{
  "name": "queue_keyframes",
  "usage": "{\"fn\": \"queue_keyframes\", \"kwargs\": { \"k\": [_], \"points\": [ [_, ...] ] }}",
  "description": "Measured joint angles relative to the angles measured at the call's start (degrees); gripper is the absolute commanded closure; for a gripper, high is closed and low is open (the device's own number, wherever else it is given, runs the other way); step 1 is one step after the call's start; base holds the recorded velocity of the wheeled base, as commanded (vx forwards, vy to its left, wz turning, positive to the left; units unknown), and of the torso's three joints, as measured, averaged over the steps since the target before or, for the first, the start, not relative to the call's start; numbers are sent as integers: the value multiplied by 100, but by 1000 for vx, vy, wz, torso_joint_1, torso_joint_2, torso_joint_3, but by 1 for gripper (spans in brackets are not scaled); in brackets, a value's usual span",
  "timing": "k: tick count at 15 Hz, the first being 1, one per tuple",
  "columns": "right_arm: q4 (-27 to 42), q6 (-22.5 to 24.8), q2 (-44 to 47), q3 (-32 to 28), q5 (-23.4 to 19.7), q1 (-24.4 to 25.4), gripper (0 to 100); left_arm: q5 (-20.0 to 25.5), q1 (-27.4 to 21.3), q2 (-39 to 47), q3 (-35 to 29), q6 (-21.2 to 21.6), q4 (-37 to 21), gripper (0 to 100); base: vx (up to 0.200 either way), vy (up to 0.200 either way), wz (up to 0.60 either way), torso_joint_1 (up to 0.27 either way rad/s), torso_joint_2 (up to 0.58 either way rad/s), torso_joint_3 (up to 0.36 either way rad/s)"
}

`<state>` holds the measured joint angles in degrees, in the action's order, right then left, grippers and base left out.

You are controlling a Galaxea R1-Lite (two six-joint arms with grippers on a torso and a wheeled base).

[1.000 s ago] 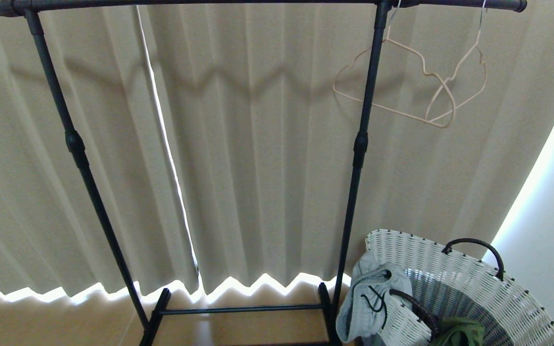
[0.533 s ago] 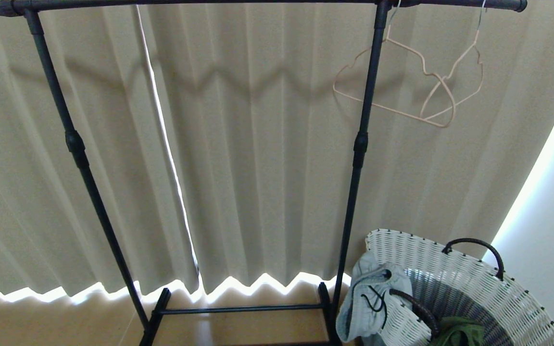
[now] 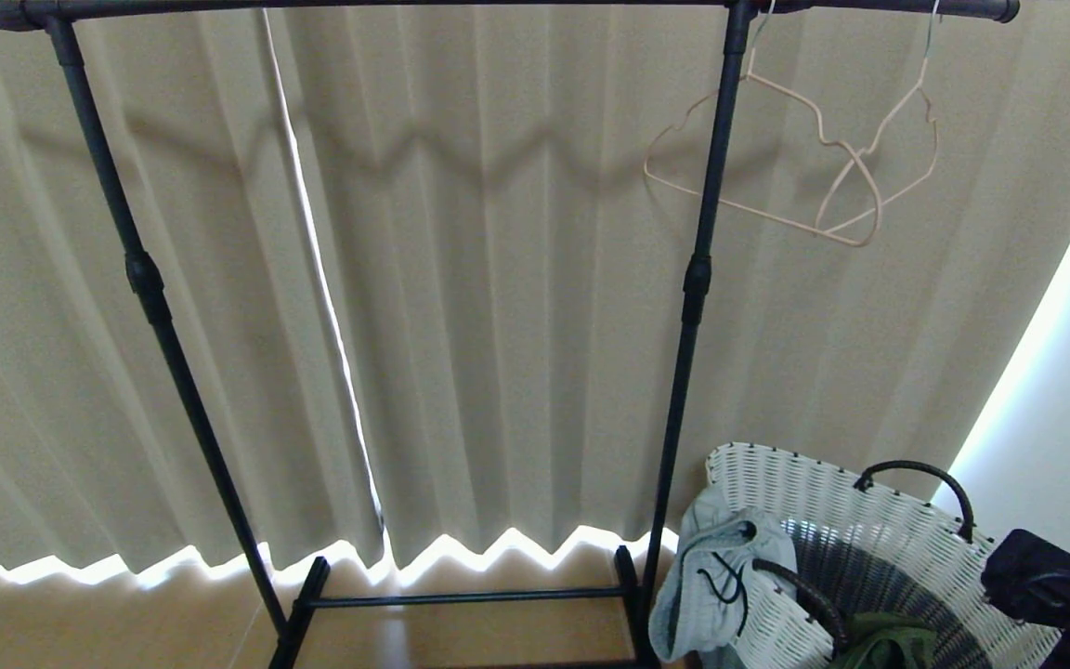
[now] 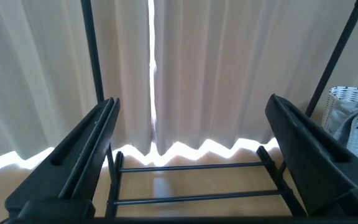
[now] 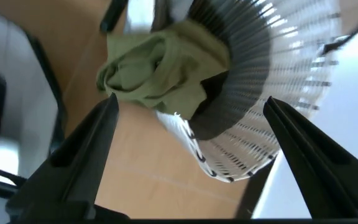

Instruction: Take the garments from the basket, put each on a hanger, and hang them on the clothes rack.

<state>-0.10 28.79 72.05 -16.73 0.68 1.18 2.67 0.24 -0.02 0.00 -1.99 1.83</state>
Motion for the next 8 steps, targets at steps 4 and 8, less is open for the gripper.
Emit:
{"fn": "queue_keyframes", "kwargs": {
  "k": [4,8],
  "points": [
    [-592,200,1051,-61,167,-26,0,0,0,0,0,-1,0,0,0,0,0,0,0,0],
    [-1459,200,1949,-79,574,-37,0,-2,0,0,0,-1,0,0,0,0,0,0,0,0]
  ]
}}
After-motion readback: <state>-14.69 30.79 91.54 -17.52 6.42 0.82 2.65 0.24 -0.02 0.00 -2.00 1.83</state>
